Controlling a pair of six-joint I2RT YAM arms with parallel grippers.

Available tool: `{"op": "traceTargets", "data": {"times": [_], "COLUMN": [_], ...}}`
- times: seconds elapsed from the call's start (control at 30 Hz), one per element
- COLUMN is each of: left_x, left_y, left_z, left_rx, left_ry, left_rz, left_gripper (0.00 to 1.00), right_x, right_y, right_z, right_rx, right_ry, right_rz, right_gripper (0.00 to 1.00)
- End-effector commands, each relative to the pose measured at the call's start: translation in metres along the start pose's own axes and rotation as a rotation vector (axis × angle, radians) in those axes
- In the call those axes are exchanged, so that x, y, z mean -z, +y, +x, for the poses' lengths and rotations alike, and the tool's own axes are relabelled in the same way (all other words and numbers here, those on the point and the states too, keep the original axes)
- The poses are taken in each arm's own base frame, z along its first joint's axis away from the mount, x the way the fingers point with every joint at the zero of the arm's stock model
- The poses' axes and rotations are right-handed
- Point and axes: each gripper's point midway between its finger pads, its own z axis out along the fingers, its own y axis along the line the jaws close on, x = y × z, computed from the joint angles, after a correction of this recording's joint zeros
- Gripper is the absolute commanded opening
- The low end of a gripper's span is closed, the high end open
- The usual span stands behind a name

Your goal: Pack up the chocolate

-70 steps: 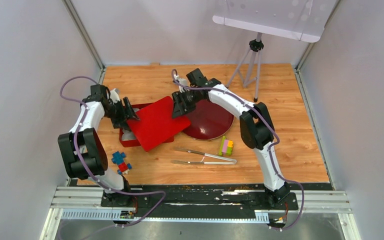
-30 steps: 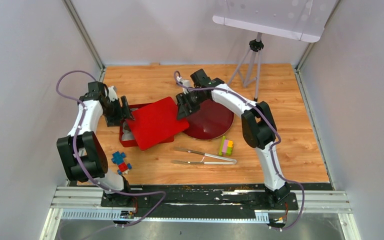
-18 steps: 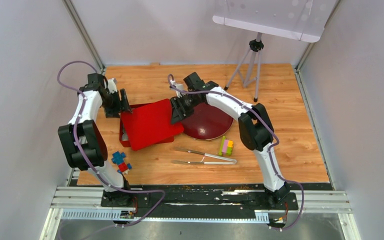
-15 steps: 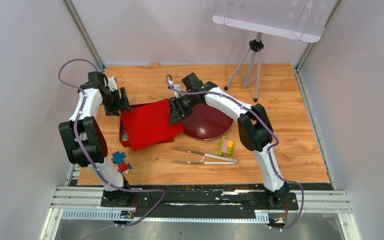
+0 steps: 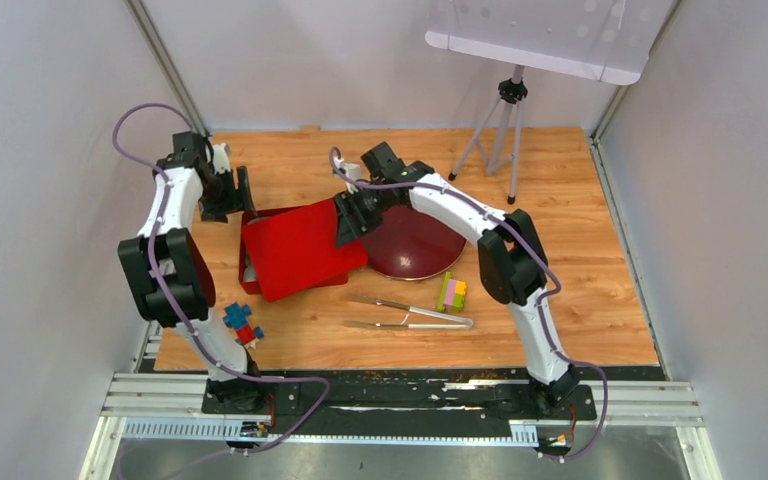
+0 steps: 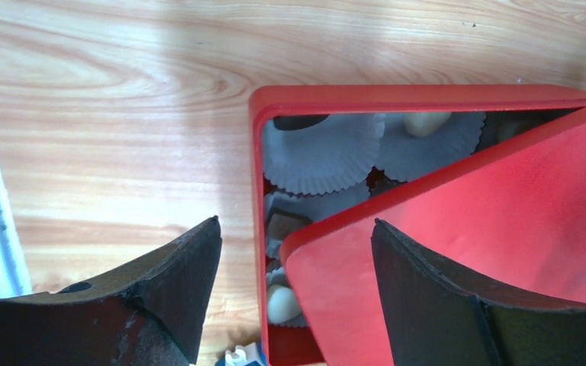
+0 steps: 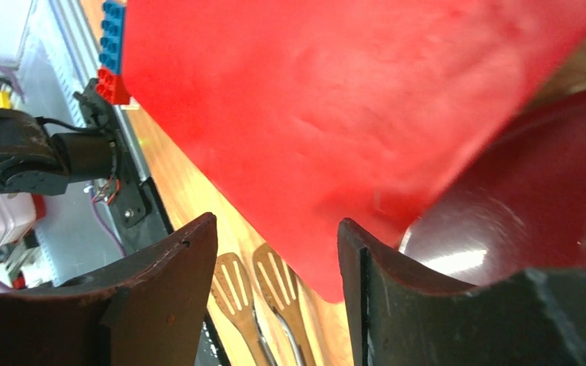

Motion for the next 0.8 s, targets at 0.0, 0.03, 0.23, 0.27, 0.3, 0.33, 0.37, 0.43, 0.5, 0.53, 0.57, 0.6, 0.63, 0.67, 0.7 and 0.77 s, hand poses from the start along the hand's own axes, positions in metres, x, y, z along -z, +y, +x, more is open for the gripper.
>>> {"op": "traceTargets", "data": {"times": [0.0,0.03,0.23,0.27,0.3,0.33,0.37,0.43,0.5,0.53,0.57,0.6,0.63,0.67,0.7,0.77], "left_x": [0.061,0.075,0.091,0.076,0.061,0.051,0.047,0.052,0.053,0.049,0.041,0.033,0.024,0.017,0.012,0.004], "left_y": [0.007,0.004,-0.018,-0.013,-0.008,-0.001,0.003,0.016,0.032,0.038,0.042,0.037,0.028,0.017,0.011,0.005], "left_z": [-0.01,-0.013,-0.003,0.011,0.025,0.039,0.046,0.037,0.026,0.024,0.026,0.027,0.03,0.032,0.036,0.044], "left_rx": [0.025,0.05,0.087,0.102,0.124,0.17,0.215,0.249,0.198,0.182,0.179,0.164,0.164,0.156,0.153,0.145], "left_ry": [-0.142,-0.195,-0.487,-0.406,-0.305,-0.215,-0.19,-0.264,-0.302,-0.289,-0.255,-0.219,-0.178,-0.151,-0.128,-0.095], "left_rz": [-0.094,-0.079,0.028,0.015,0.005,-0.022,-0.01,0.008,-0.031,-0.041,-0.036,0.014,0.088,0.172,0.222,0.263], "left_gripper": [0.83,0.84,1.0,1.0,1.0,1.0,1.0,1.0,1.0,1.0,1.0,0.99,0.98,1.0,1.0,1.0], "right_x": [0.048,0.049,0.037,0.034,0.032,0.03,0.028,0.025,0.023,0.021,0.02,0.019,0.017,0.016,0.014,0.012], "right_y": [-0.018,-0.026,-0.036,-0.035,-0.034,-0.034,-0.03,-0.021,-0.014,-0.012,-0.009,-0.007,-0.006,-0.004,-0.003,0.0], "right_z": [-0.031,-0.027,0.005,0.01,0.013,0.017,0.021,0.024,0.026,0.027,0.026,0.026,0.025,0.025,0.024,0.023], "right_rx": [0.074,0.075,0.049,0.035,0.029,0.007,-0.015,-0.028,-0.033,-0.037,-0.035,-0.036,-0.034,-0.035,-0.033,-0.034], "right_ry": [-0.115,-0.103,-0.02,-0.009,-0.001,0.008,0.014,0.02,0.02,0.022,0.02,0.021,0.019,0.021,0.021,0.024], "right_rz": [0.15,0.184,0.166,0.149,0.137,0.127,0.1,0.049,0.017,0.004,-0.001,-0.005,-0.009,-0.011,-0.012,-0.017], "right_gripper": [0.61,0.62,0.64,0.64,0.64,0.64,0.63,0.63,0.63,0.63,0.63,0.63,0.63,0.63,0.63,0.63]}}
